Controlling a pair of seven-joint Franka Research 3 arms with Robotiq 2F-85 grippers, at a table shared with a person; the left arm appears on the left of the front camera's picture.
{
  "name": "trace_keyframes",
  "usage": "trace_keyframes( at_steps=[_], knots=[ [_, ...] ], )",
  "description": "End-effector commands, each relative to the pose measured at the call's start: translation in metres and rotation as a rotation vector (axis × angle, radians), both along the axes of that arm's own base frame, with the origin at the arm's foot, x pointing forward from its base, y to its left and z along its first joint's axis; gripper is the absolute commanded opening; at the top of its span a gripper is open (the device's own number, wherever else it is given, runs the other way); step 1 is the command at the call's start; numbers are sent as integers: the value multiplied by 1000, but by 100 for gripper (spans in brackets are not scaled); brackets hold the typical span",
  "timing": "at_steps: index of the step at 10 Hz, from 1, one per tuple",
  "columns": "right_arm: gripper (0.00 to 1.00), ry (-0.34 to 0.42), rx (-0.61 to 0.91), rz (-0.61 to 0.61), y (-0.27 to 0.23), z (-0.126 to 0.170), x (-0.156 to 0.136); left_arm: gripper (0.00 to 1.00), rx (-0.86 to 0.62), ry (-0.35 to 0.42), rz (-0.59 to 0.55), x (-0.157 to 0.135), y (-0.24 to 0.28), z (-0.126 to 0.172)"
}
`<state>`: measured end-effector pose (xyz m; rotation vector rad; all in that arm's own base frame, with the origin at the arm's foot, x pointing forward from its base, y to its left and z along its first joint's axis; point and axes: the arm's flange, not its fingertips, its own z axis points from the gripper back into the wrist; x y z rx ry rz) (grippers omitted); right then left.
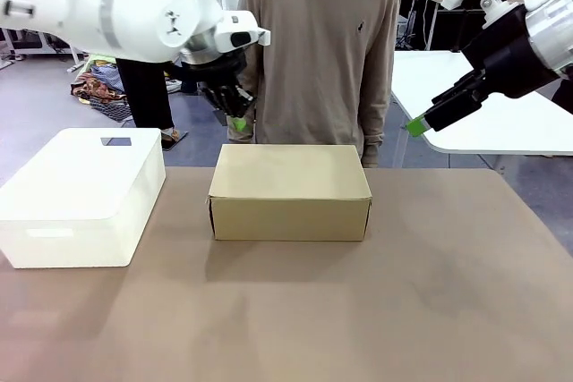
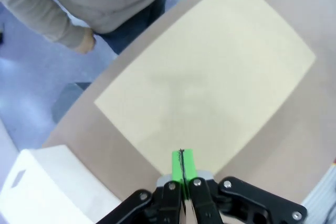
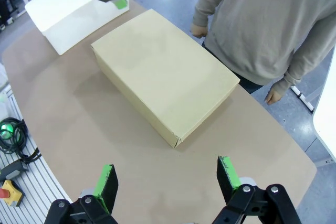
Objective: Pack the shoes into the box.
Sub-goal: Press down on the lid of the Shoes Box.
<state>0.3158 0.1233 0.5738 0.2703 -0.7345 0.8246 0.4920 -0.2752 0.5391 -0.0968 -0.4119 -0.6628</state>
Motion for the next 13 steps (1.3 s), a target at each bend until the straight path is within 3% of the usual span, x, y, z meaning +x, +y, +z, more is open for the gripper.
trace_keyframes(
  at_steps=[1, 2, 5, 6, 9, 13],
  knots=[
    [100, -4, 4, -22, 2, -2, -1, 7, -32, -11, -105, -32, 37, 9],
    [100, -4, 4, -22, 2, -2, -1, 26, -52, 4, -168, -44, 48, 18],
    [100, -4, 4, -22, 2, -2, -1, 85, -28, 46, -186, -56, 64, 45],
    [100, -4, 4, -22, 2, -2, -1, 100, -27, 55, -211, -60, 68, 47],
    [100, -4, 4, -22, 2, -2, -1, 100, -35, 40, -269, -72, 77, 48],
    [100, -4, 4, -22, 2, -2, -1, 100, -58, -21, -246, -72, 73, 27]
  ],
)
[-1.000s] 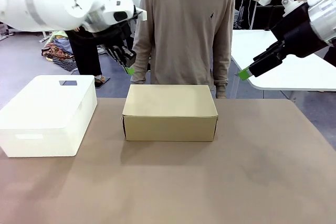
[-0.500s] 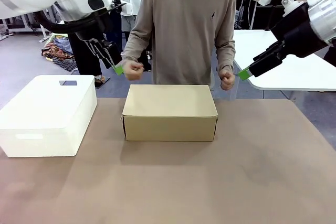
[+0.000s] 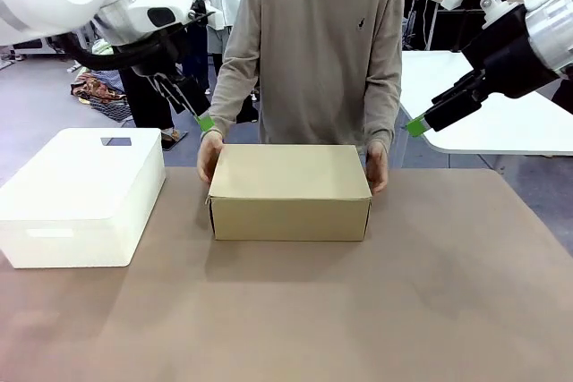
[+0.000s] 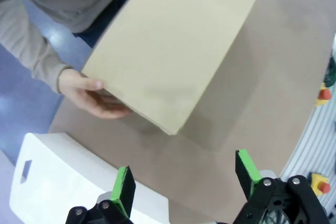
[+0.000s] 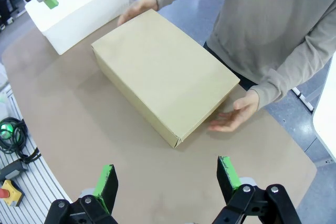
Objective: Pack the shoes into the box.
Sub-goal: Press down on the lid of the Shoes Box.
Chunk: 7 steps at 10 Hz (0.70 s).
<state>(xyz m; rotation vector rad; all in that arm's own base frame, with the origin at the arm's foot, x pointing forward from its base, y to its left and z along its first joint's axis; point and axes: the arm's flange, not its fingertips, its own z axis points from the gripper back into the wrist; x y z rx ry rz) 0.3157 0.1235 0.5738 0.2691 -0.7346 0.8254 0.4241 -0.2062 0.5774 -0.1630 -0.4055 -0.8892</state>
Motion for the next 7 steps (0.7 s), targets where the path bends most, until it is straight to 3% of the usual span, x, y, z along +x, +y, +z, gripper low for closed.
trace_keyframes(
  at_steps=[1, 7],
  knots=[
    [100, -3, 5, -22, 2, -2, -1, 100, -53, -20, -16, -2, 3, -14],
    [100, -3, 5, -22, 2, -2, -1, 100, -31, -23, 11, 1, -4, -12]
  ],
)
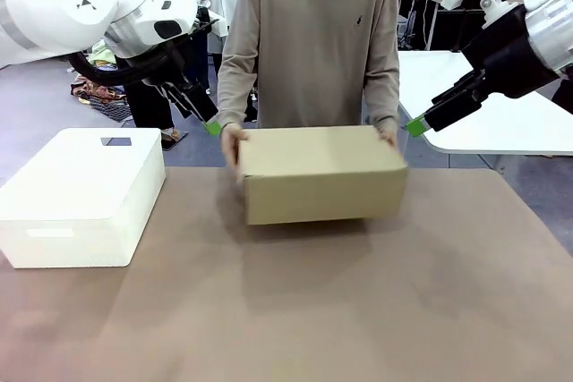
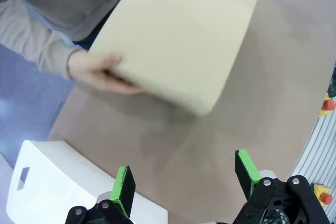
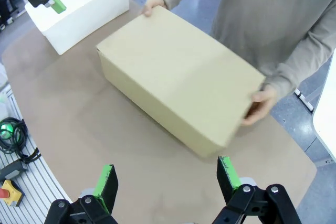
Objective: Pack the shoes into the box.
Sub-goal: Press down on the lid of the Shoes Box.
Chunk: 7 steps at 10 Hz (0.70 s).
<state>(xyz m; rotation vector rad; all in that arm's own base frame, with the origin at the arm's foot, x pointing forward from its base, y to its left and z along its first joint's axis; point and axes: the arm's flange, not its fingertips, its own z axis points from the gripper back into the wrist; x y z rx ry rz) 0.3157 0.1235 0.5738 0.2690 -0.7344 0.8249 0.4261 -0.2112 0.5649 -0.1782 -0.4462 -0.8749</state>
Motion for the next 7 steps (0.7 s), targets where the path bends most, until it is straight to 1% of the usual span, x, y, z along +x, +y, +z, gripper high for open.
trace_keyframes(
  at_steps=[1, 7],
  knots=[
    [100, -3, 5, -22, 2, -2, -1, 100, 2, 5, -1, -1, 1, 0],
    [100, -3, 5, -22, 2, -2, -1, 100, 2, 5, -1, -1, 1, 0]
  ],
)
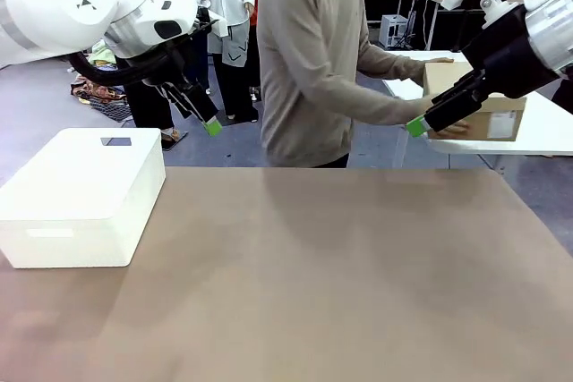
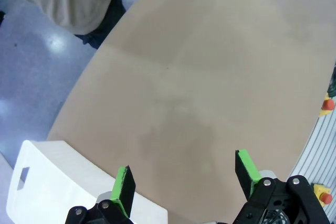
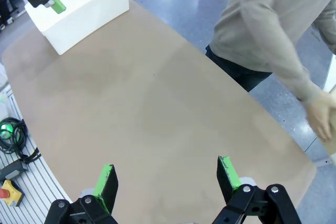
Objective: Pack the shoes into the box.
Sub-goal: Press down on the lid of the Shoes Box.
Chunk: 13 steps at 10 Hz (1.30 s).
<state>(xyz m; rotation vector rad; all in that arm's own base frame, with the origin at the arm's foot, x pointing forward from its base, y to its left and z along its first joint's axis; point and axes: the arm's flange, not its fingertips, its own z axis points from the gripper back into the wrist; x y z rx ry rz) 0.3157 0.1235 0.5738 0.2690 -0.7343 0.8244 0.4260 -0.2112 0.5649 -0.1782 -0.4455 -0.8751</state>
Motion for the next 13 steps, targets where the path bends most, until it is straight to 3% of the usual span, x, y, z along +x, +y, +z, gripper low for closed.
trace_keyframes(
  at_steps=[1, 13],
  knots=[
    [100, -3, 5, -21, 2, -2, -1, 100, 1, 4, -1, -1, 1, 0],
    [100, -3, 5, -21, 2, -2, -1, 100, 1, 4, -1, -1, 1, 0]
  ],
)
